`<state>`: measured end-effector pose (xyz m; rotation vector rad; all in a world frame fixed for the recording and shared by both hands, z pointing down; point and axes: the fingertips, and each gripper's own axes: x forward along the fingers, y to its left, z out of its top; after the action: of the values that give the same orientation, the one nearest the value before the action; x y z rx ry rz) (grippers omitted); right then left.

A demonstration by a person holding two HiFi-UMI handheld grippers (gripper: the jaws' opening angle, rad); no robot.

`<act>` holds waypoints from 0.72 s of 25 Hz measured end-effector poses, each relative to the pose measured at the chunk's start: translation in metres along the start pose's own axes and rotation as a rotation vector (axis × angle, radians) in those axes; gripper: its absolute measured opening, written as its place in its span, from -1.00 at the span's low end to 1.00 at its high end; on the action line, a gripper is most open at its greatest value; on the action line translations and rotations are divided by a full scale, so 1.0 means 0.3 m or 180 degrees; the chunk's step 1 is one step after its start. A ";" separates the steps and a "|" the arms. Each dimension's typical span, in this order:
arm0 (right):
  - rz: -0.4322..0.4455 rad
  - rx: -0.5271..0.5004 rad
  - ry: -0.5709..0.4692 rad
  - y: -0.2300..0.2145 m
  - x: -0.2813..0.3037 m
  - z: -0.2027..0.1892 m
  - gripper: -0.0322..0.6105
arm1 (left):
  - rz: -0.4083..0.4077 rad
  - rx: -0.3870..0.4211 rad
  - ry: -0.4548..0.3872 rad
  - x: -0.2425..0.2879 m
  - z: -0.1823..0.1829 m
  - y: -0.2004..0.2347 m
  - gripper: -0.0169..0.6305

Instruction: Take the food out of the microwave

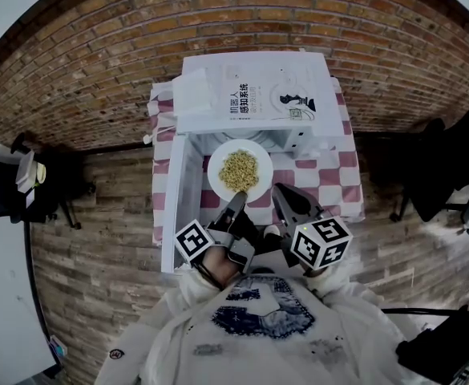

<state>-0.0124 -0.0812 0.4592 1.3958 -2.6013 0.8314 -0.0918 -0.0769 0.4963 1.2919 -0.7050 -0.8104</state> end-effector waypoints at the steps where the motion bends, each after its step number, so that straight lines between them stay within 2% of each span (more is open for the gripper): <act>1: -0.0002 0.0002 0.0002 -0.002 0.000 0.001 -0.86 | 0.0003 -0.0004 -0.0001 0.001 0.000 0.000 -0.89; 18: -0.0055 -0.0021 -0.0018 -0.017 -0.004 -0.003 -0.86 | 0.0037 -0.0001 0.0019 0.010 -0.006 0.008 -0.89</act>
<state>-0.0077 -0.0820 0.4616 1.4187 -2.5900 0.8171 -0.0885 -0.0782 0.4984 1.2885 -0.7069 -0.7970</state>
